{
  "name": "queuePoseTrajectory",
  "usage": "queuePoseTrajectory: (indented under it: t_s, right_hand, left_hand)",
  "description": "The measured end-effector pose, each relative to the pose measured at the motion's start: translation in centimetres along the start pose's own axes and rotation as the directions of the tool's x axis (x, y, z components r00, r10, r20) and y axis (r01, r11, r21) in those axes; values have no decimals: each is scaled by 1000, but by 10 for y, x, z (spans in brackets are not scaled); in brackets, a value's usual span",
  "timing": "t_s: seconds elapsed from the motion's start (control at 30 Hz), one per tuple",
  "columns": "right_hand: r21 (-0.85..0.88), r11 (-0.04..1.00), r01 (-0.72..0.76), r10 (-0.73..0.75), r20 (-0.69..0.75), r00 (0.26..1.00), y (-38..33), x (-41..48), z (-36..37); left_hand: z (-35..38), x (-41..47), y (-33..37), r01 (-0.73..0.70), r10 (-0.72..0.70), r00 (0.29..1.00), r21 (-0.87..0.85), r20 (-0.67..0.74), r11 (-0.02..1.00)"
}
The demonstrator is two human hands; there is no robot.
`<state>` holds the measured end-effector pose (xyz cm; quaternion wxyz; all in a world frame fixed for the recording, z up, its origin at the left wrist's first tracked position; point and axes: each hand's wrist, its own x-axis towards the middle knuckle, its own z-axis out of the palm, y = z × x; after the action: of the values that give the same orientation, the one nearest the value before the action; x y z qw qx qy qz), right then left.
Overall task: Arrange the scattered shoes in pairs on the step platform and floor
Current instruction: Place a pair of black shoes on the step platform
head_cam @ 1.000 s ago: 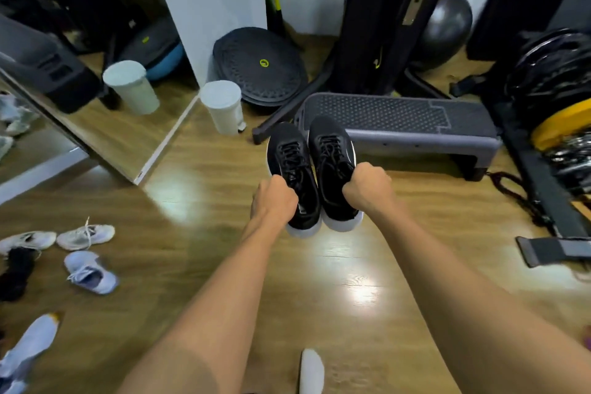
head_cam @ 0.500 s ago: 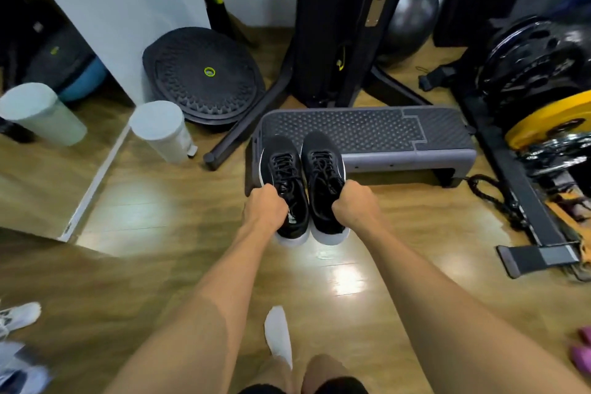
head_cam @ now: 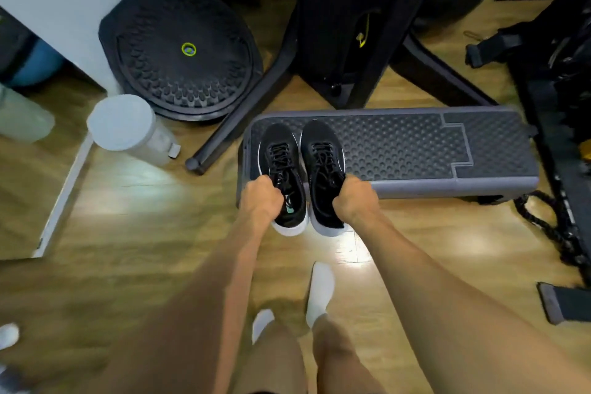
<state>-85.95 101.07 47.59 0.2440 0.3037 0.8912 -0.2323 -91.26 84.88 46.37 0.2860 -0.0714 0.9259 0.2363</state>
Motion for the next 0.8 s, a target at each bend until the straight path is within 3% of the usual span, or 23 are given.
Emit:
queuePoseTrajectory:
  t_s: [0.4,0.8]
  right_hand:
    - [-6,999,-32,33,93,995,-45,193,53]
    - [-55,993,-102,111,191,975,-56,231,101]
  left_hand:
    - [53,204,-7,33,-33,999,148,-2,988]
    - [76,246,-26,81,-113,978,183,177,980]
